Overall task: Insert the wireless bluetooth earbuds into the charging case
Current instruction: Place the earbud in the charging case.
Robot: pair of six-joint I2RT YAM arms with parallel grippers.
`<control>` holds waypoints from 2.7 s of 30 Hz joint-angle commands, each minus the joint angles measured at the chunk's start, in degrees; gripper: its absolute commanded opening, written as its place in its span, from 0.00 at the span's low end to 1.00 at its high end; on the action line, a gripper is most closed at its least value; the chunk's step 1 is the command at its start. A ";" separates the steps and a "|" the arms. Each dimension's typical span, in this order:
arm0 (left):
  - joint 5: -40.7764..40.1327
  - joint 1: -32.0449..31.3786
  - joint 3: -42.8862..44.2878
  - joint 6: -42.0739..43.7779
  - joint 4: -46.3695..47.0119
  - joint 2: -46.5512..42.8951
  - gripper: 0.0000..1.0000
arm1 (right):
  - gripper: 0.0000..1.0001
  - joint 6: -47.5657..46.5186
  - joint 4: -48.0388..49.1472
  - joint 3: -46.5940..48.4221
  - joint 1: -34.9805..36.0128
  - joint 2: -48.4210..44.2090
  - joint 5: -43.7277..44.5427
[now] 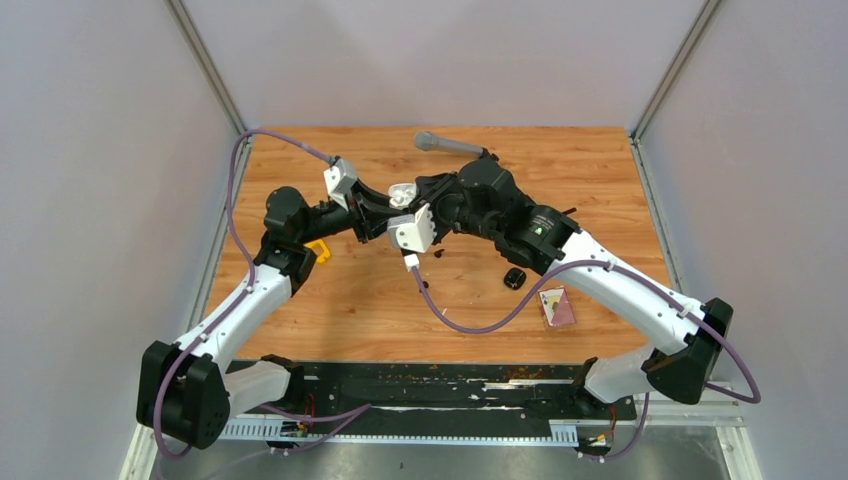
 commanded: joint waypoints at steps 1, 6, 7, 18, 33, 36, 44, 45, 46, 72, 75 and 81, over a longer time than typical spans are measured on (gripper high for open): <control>1.24 -0.25 0.52 1.02 3.41 -1.94 0.01 | 0.07 -1.85 0.59 -0.96 0.22 -1.74 -1.17; 0.69 -0.25 0.42 1.08 3.39 -1.83 0.01 | 0.07 -1.41 2.07 -1.53 0.22 -2.17 -1.23; 0.79 -0.25 0.42 1.08 3.41 -1.79 0.01 | 0.07 -1.16 2.74 -1.52 0.22 -2.18 -0.81; 0.49 -0.25 0.55 0.98 3.35 -1.57 0.01 | 0.06 0.71 4.26 -0.40 0.14 -2.13 0.02; 0.01 -0.25 1.99 1.57 2.92 -0.42 0.00 | 0.06 1.83 3.61 -0.68 -0.45 -3.15 -0.60; -0.16 -0.25 2.17 1.35 2.77 -0.21 0.00 | 0.06 1.82 4.69 -1.02 -0.44 -3.67 -0.98; -0.66 -0.25 2.08 1.27 2.86 -0.06 0.00 | 0.06 1.75 3.78 0.06 -0.39 -3.65 -1.80; -0.81 -0.25 2.08 1.19 2.89 -0.07 0.00 | 0.06 1.44 3.24 0.00 -0.39 -3.67 -2.13; -0.89 -0.25 2.15 1.10 2.98 -0.07 0.00 | 0.06 1.08 3.08 -0.29 -0.39 -3.70 -2.22; -1.35 -0.25 2.18 0.64 3.59 -0.53 0.00 | 0.07 -2.60 1.21 -1.64 -0.22 -2.76 -2.30; -1.22 -0.25 2.09 0.55 3.57 -0.50 0.00 | 0.07 -2.82 1.46 -1.84 -0.13 -2.70 -2.55; -1.24 -0.25 2.08 0.64 3.52 -0.30 0.00 | 0.07 -2.95 2.06 -1.53 0.13 -2.54 -3.10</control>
